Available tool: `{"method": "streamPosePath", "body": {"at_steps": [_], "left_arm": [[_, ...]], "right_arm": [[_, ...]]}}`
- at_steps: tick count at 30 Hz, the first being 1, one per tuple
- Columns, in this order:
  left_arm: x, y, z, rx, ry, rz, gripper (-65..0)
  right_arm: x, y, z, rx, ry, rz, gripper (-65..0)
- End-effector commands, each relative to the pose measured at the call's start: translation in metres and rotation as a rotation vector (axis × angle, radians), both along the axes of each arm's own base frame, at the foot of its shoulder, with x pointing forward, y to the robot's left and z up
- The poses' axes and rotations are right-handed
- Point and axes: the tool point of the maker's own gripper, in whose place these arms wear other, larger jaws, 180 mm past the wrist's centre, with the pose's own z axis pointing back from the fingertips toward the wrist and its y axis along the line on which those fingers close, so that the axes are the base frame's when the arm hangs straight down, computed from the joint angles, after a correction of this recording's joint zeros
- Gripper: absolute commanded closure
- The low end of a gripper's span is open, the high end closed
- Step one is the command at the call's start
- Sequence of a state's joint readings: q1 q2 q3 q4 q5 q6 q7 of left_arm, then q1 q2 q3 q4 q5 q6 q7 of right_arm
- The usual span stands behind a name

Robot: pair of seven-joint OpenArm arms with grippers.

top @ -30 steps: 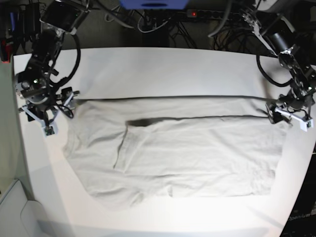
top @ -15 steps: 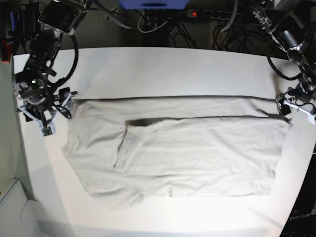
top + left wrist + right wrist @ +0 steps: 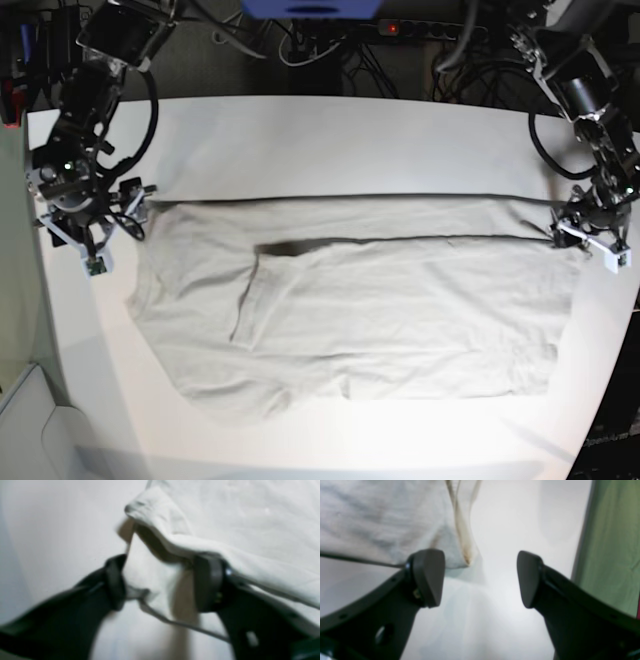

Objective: Layout the t-shirt on the table in an organized manner, then fold the t-shirt properly
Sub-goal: 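Grasp the folded edge of the t-shirt with both grippers, then lift the grasped edge and pull it away from the hem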

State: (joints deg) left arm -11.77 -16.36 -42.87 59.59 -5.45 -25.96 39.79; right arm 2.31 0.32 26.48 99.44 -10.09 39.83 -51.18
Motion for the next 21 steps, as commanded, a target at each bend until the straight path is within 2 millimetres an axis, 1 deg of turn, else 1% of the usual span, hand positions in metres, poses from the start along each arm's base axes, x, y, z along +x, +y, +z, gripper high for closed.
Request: {"method": "streamPosePath", "body": {"at_steps": [1,2,3,4,8,9,11,13,14,21], "left_arm": [[0.01,0.013,0.02,0.032,-0.057,0.015,-29.4],[0.009,0.014,0.02,0.033,-0.055,0.015,-24.5],[0.008,0.015,0.02,0.036,-0.054,0.016,-21.0],[0.008,0.016,0.021,0.039,-0.056,0.016,-19.3],[0.007,0.018,0.022,0.044,-0.053,0.016,-17.8],[0.005,0.018,0.02,0.043,-0.046,0.016,-16.5],[0.003,0.019,0.02,0.05,-0.044,0.015,-11.1],[0.005,0.02,0.026,0.064,-0.057,0.013,-2.5],[0.005,0.02,0.027,0.066,-0.06,0.013,0.0],[0.006,0.02,0.029,0.069,-0.064,0.012,0.0]], "right_arm": [[0.01,-0.001,0.014,-0.004,-0.053,0.01,-46.3],[0.01,-0.001,0.014,-0.004,-0.053,0.01,-46.3],[0.01,-0.001,0.014,-0.004,-0.053,0.01,-46.3],[0.01,-0.001,0.014,-0.004,-0.053,0.01,-46.3],[0.011,-0.001,0.014,-0.004,-0.054,0.01,-46.3],[0.01,-0.002,0.014,-0.004,-0.054,0.009,-46.3],[0.01,-0.002,0.014,-0.004,-0.053,0.008,-46.3],[0.009,-0.008,0.015,-0.021,-0.05,0.008,-46.3],[0.008,-0.008,0.015,-0.023,-0.047,0.008,-46.4],[0.008,-0.004,0.009,-0.011,-0.035,0.016,-46.7]]}}
